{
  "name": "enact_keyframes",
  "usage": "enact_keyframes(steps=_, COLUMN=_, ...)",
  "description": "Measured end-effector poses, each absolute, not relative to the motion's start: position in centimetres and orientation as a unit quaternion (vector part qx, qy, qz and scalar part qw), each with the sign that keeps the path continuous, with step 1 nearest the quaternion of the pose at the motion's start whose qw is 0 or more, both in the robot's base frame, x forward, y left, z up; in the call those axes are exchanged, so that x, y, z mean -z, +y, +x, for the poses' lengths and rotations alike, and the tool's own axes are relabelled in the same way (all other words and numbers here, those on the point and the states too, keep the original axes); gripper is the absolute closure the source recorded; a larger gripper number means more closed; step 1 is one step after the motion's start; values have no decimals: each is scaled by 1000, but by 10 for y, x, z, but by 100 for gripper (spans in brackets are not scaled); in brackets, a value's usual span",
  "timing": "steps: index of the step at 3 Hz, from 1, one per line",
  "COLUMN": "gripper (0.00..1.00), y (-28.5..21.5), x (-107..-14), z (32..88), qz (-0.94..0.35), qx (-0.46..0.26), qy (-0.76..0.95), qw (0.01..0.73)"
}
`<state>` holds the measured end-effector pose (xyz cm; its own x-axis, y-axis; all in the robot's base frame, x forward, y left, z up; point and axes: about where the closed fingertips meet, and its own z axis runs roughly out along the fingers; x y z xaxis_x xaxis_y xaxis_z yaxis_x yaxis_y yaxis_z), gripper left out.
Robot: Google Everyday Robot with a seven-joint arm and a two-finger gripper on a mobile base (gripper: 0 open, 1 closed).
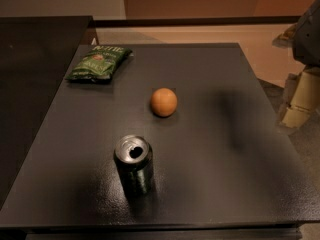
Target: Move orange near green jalapeno chip bag
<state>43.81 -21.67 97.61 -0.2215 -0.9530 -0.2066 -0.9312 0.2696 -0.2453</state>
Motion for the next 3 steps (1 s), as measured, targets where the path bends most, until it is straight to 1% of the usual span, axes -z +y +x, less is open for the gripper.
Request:
enact_keyframes(steps=1, gripper=0, y=-217, x=-976, z=438, qz=-603, qx=34, qy=781, qw=159)
enact_keyframes(steps=2, gripper=0, y=-205, x=-966, z=455, qz=-598, qx=32, qy=783, qw=171)
enact_keyframes(steps=3, gripper=0, y=-184, x=-942, z=480, qz=-589, qx=4, qy=784, qw=195)
